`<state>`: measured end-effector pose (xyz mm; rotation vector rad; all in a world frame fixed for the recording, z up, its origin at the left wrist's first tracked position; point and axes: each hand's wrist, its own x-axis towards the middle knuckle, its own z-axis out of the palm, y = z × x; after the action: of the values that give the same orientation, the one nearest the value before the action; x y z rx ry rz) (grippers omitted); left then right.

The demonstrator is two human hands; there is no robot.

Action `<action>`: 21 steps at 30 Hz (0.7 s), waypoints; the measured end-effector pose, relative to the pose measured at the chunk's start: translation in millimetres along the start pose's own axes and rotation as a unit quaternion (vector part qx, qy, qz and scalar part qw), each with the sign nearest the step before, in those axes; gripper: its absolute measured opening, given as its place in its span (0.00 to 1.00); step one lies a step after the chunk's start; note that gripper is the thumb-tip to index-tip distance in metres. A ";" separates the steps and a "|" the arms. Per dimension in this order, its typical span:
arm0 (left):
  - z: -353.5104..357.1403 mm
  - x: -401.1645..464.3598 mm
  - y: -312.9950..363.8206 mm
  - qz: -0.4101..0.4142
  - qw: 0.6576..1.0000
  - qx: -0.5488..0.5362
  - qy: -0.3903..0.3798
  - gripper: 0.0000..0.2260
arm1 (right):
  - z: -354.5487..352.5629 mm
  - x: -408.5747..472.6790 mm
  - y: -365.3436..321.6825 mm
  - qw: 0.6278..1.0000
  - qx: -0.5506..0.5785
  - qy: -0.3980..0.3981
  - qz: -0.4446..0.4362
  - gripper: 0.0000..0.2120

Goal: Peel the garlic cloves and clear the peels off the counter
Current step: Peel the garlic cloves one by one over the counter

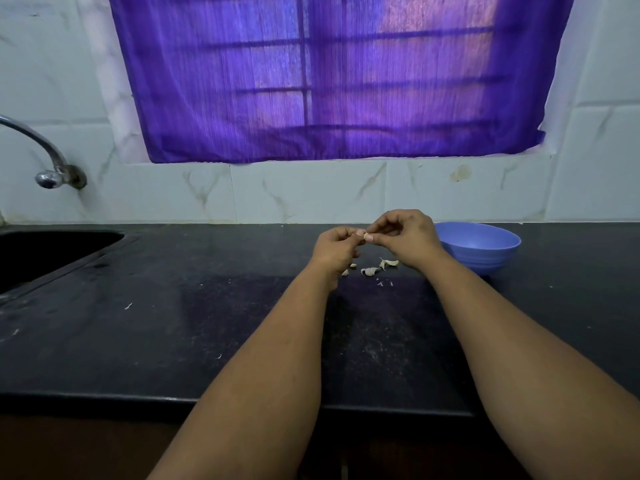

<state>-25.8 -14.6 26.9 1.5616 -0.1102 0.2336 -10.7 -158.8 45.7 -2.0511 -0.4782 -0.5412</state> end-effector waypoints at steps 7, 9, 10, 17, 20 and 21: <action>1.1 0.1 -1.0 0.007 1.000 0.018 -0.007 0.04 | -1.5 -0.3 -0.1 1.000 -0.017 -0.011 -0.013 0.05; 1.1 0.7 -1.7 0.013 1.000 0.025 0.002 0.03 | -1.4 -0.1 -0.3 0.999 -0.025 -0.019 -0.017 0.05; 1.0 1.0 -2.2 0.015 1.000 0.027 0.004 0.02 | -1.5 0.2 0.0 0.999 -0.024 -0.022 -0.018 0.05; 0.7 1.7 -0.7 0.006 1.000 0.016 0.007 0.07 | -1.2 3.2 3.0 0.999 -0.023 -0.029 -0.017 0.04; 1.0 0.6 1.7 -0.005 1.000 0.004 0.003 0.08 | -0.9 4.9 5.3 0.999 -0.031 -0.044 -0.007 0.03; 1.6 0.0 1.8 -0.008 1.000 0.003 0.000 0.07 | -0.4 5.3 6.1 0.998 -0.039 -0.052 -0.004 0.03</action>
<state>-26.1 -16.1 28.7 1.5684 -0.0975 0.2209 -3.2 -161.6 44.6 -2.1613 -0.5353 -0.4663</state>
